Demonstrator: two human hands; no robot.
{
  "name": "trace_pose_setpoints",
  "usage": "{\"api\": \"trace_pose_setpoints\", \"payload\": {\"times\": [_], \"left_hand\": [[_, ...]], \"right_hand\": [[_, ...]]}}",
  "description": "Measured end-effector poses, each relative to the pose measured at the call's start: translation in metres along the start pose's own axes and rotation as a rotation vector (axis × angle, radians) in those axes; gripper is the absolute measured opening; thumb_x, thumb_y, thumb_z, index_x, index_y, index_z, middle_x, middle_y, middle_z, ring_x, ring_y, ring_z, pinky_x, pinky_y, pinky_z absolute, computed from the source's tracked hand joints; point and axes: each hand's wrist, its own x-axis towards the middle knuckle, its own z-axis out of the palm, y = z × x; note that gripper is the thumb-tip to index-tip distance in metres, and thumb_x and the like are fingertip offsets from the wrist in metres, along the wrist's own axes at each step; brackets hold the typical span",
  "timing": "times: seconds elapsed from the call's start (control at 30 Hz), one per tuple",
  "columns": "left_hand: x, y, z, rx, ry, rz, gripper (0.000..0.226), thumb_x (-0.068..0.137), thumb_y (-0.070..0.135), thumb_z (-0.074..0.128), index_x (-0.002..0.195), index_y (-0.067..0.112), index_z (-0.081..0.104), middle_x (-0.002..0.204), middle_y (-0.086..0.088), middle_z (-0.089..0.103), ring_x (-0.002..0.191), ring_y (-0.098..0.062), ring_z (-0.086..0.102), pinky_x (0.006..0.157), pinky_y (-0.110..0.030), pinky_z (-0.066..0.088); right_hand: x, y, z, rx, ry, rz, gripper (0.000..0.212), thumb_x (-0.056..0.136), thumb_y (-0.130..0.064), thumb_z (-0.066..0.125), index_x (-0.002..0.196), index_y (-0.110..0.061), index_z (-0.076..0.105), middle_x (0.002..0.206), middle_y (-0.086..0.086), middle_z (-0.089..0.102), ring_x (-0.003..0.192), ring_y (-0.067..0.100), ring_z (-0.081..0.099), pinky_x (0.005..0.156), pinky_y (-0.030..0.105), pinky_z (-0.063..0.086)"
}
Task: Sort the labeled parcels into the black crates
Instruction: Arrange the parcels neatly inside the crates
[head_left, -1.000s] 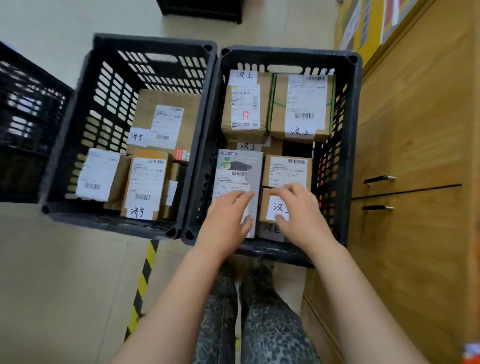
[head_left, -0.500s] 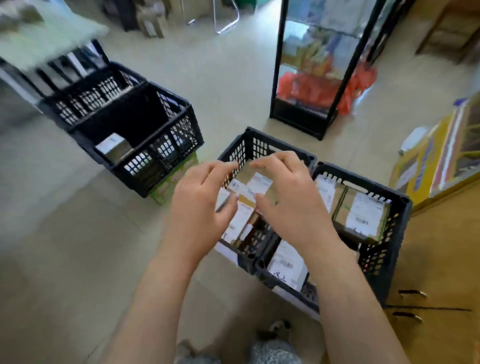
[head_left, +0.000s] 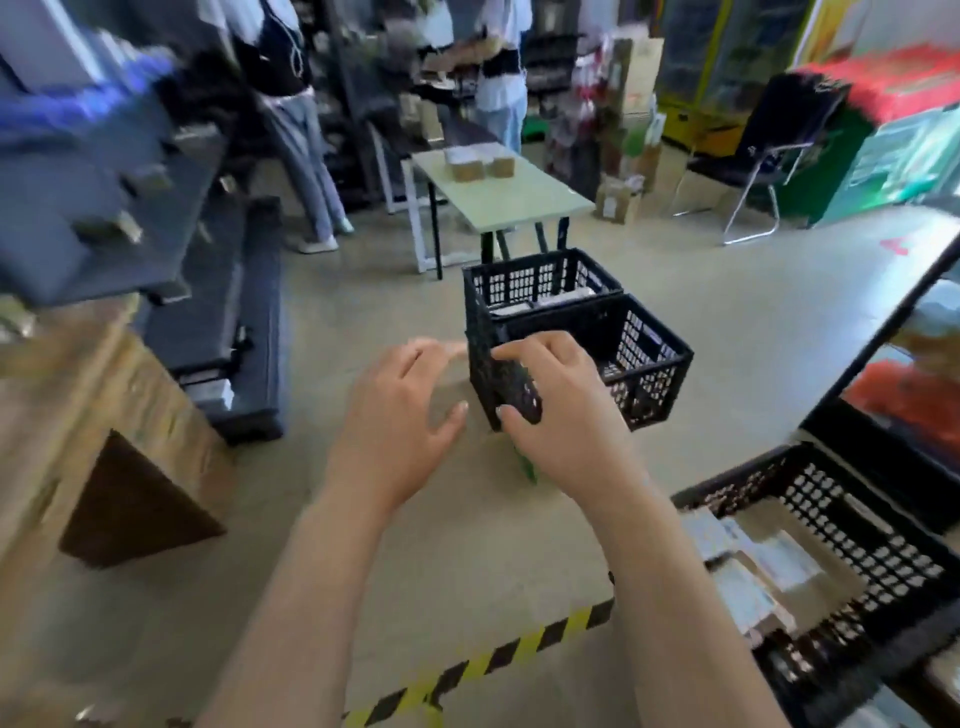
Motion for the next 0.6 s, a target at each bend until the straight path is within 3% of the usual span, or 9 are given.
{"api": "trace_pose_setpoints", "payload": {"times": [0.1,0.27,0.47,0.6], "left_hand": [[-0.011,-0.059,-0.037,0.088,0.028,-0.123,0.051,0.083,0.023,0.07,0.131,0.018,0.055,0.127,-0.002,0.053,0.117,-0.022,0.048,0.099,-0.028,0.033],[-0.038,-0.143,-0.076,0.112,0.072,-0.375,0.052,0.086,0.025,0.068,0.135,0.021,0.05,0.131,0.002,0.048,0.121,-0.016,0.044,0.094,-0.019,0.032],[-0.056,-0.233,-0.108,0.195,0.202,-0.603,0.054,0.083,0.025,0.07,0.134,0.022,0.053,0.128,0.003,0.051,0.118,-0.017,0.05,0.097,-0.03,0.043],[-0.056,-0.284,-0.135,0.264,0.306,-0.792,0.054,0.085,0.029,0.068,0.135,0.023,0.05,0.129,0.003,0.049,0.114,-0.018,0.052,0.091,-0.029,0.046]], "right_hand": [[0.033,-0.048,0.046,0.042,-0.103,-0.094,0.05,0.079,-0.012,0.067,0.126,-0.022,0.057,0.125,-0.001,0.047,0.119,0.02,0.044,0.098,0.029,0.037],[0.081,-0.107,0.123,0.07,-0.294,-0.248,0.046,0.084,-0.023,0.066,0.128,-0.024,0.054,0.127,-0.002,0.048,0.121,0.02,0.042,0.102,0.033,0.037],[0.144,-0.174,0.221,0.14,-0.484,-0.491,0.049,0.085,-0.021,0.066,0.132,-0.024,0.051,0.127,-0.003,0.047,0.12,0.017,0.042,0.094,0.02,0.03],[0.19,-0.226,0.285,0.213,-0.608,-0.663,0.05,0.085,-0.022,0.065,0.132,-0.026,0.051,0.127,-0.004,0.048,0.122,0.017,0.044,0.099,0.028,0.039]]}}
